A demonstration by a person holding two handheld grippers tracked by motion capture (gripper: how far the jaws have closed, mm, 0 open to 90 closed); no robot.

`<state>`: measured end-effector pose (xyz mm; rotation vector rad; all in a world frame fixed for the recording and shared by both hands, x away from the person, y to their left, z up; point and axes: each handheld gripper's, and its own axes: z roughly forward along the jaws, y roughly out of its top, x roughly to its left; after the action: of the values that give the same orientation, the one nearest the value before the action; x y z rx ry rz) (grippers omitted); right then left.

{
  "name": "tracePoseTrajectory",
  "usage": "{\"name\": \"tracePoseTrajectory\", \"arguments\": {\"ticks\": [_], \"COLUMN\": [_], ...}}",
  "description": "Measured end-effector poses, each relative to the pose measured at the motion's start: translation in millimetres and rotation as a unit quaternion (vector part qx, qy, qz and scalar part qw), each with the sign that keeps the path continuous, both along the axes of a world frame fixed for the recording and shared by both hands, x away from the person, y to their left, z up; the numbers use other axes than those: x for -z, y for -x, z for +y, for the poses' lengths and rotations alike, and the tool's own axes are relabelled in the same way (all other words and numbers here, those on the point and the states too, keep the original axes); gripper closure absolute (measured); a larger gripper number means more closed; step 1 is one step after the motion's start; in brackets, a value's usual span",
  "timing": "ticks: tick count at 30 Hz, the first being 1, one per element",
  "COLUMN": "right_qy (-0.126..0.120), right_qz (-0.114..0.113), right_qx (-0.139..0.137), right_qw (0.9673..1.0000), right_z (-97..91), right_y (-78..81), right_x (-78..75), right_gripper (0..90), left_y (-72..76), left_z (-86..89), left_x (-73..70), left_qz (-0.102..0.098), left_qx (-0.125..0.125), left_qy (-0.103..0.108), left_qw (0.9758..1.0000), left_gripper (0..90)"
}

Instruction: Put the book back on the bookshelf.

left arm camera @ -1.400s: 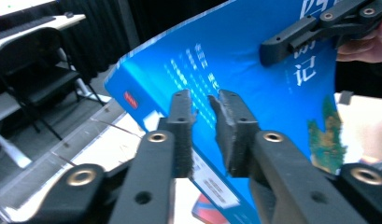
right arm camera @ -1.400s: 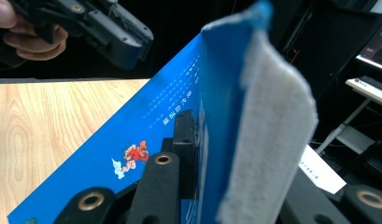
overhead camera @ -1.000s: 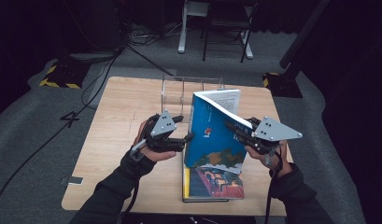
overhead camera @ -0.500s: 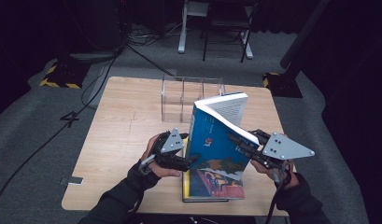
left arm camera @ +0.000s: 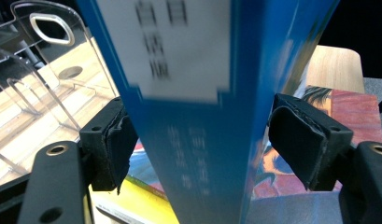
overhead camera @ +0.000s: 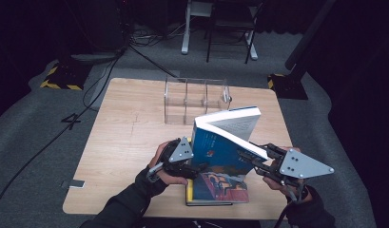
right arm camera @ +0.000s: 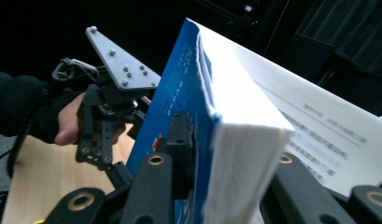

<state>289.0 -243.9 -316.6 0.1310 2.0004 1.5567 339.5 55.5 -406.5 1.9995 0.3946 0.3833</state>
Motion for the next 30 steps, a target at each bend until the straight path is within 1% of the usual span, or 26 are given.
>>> {"name": "tracePoseTrajectory", "arguments": {"ticks": [1, 2, 3, 5, 6, 9, 11, 13, 14, 15, 16, 18, 19, 20, 21, 22, 24, 26, 27, 28, 29, 30], "right_qy": [-0.002, -0.003, -0.005, -0.006, -0.005, -0.008, -0.009, -0.009, -0.01, -0.014, -0.015, -0.016, -0.016, -0.016, -0.015, -0.015, -0.009, -0.013, -0.01, -0.004, -0.001, -0.001], "right_qz": [-0.001, 0.001, 0.002, 0.004, 0.006, 0.013, 0.016, 0.022, 0.026, 0.031, 0.036, 0.041, 0.045, 0.049, 0.055, 0.063, 0.079, 0.106, 0.114, 0.131, 0.137, 0.137], "right_qx": [0.0, 0.0, 0.001, 0.002, 0.004, 0.019, 0.031, 0.045, 0.05, 0.059, 0.065, 0.084, 0.089, 0.093, 0.1, 0.1, 0.093, 0.085, 0.082, 0.08, 0.079, 0.079], "right_qw": [1.0, 1.0, 1.0, 1.0, 1.0, 0.9997, 0.9993, 0.9987, 0.9983, 0.9976, 0.9971, 0.9955, 0.9949, 0.9943, 0.9934, 0.9929, 0.9926, 0.9906, 0.9901, 0.9881, 0.9874, 0.9874], "right_z": [-1.8, -3.7, -5.5, -6.5, -8.5, -14.5, -18.0, -22.4, -24.1, -26.9, -28.6, -33.4, -35.5, -36.7, -38.1, -39.0, -39.5, -38.2, -36.4, -32.9, -31.2, -31.2], "right_y": [1.5, 2.9, 4.1, 4.8, 5.3, 4.9, 3.6, 2.1, 1.5, -0.1, -1.0, -4.4, -6.3, -7.5, -10.4, -13.1, -20.0, -30.0, -34.3, -39.1, -41.0, -41.0], "right_x": [0.2, 0.9, 2.2, 3.2, 5.2, 11.7, 15.1, 19.6, 21.3, 24.6, 26.7, 33.3, 36.1, 38.1, 41.2, 43.8, 48.9, 57.0, 60.6, 66.0, 68.5, 68.5], "right_gripper": [71.5, 70.7, 69.8, 69.3, 67.8, 63.2, 58.1, 53.7, 51.7, 49.4, 47.4, 43.3, 41.8, 40.2, 37.9, 35.7, 31.7, 28.9, 27.7, 26.5, 26.4, 26.4], "left_y": [0.9, 1.4, 1.4, 2.1, 2.9, 3.5, 3.7, 3.6, 3.4, 3.4, 3.3, 2.3, 1.9, 0.7, 0.0, -0.3, -0.7, -0.6, 0.5, 0.8, 1.2, 1.2], "left_z": [-0.5, -1.1, -1.1, -1.8, -2.5, -3.2, -3.3, -3.4, -2.9, -2.7, -2.1, -0.5, 0.2, 1.5, 2.5, 3.1, 3.8, 4.5, 4.8, 5.0, 5.2, 5.2], "left_x": [0.0, -0.4, -0.8, -1.0, -1.2, -2.0, -2.0, -1.9, -2.1, -2.1, -2.3, -2.2, -2.1, -2.6, -2.8, -3.0, -3.1, -3.6, -3.7, -3.9, -4.1, -4.1], "left_qz": [0.003, 0.002, -0.002, -0.002, -0.002, -0.007, -0.002, -0.001, 0.001, 0.001, 0.001, 0.006, 0.01, 0.011, 0.012, 0.012, 0.014, 0.017, 0.022, 0.021, 0.019, 0.019], "left_qx": [0.002, 0.004, 0.006, 0.008, 0.009, 0.012, 0.017, 0.018, 0.024, 0.026, 0.029, 0.034, 0.036, 0.043, 0.048, 0.052, 0.058, 0.065, 0.07, 0.072, 0.075, 0.075], "left_qy": [0.003, 0.005, 0.002, 0.004, 0.007, 0.01, 0.017, 0.021, 0.02, 0.02, 0.019, 0.025, 0.028, 0.028, 0.028, 0.029, 0.029, 0.03, 0.032, 0.032, 0.03, 0.03], "left_qw": [1.0, 1.0, 1.0, 1.0, 0.9999, 0.9999, 0.9997, 0.9996, 0.9995, 0.9994, 0.9994, 0.9991, 0.9989, 0.9986, 0.9984, 0.9982, 0.9978, 0.9973, 0.9968, 0.9967, 0.9966, 0.9966], "left_gripper": [25.4, 25.4, 25.9, 27.0, 27.0, 30.0, 32.6, 35.8, 37.4, 41.1, 42.0, 44.6, 46.1, 47.9, 49.8, 51.1, 52.9, 54.5, 55.5, 57.2, 57.9, 58.5]}}
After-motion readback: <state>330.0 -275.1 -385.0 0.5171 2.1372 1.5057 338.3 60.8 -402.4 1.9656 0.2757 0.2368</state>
